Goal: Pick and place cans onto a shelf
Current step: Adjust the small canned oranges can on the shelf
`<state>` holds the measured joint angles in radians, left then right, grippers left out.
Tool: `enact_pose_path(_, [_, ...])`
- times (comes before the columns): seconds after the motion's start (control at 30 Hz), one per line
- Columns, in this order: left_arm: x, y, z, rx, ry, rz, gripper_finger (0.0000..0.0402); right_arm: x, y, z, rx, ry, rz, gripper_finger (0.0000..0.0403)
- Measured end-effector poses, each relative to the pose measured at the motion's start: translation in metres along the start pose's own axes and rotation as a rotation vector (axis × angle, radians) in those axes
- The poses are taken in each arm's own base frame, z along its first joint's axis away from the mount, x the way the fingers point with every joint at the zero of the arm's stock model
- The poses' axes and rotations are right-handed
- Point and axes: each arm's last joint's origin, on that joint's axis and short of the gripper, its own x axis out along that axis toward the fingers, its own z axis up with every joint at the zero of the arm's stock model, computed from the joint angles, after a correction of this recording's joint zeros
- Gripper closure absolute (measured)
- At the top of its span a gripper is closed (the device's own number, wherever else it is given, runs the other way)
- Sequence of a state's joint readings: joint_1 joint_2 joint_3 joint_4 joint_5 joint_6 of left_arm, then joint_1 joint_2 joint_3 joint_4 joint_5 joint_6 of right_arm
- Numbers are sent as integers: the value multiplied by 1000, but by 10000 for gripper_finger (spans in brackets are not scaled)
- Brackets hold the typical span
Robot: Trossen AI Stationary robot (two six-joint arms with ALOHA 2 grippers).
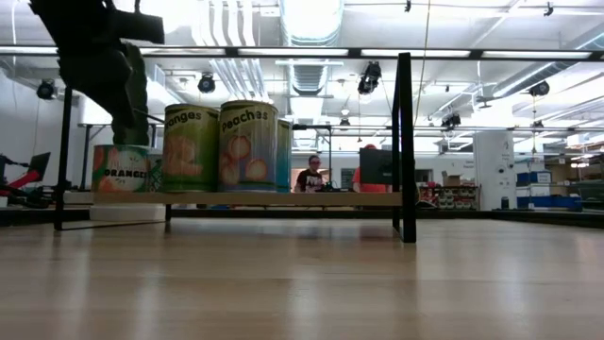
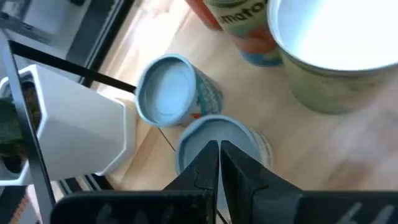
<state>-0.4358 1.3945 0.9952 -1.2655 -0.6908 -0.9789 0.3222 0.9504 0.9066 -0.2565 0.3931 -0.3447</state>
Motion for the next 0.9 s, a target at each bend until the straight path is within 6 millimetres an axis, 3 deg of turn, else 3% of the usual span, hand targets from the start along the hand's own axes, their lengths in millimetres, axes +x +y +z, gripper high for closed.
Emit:
enact_pose_path(0.53, [28, -19, 5, 30, 30, 120, 402, 0, 0, 0, -5, 0, 0, 390])
enact_pose_path(0.9, [25, -21, 2, 156, 106, 49, 402, 0, 0, 0, -6, 0, 0, 390])
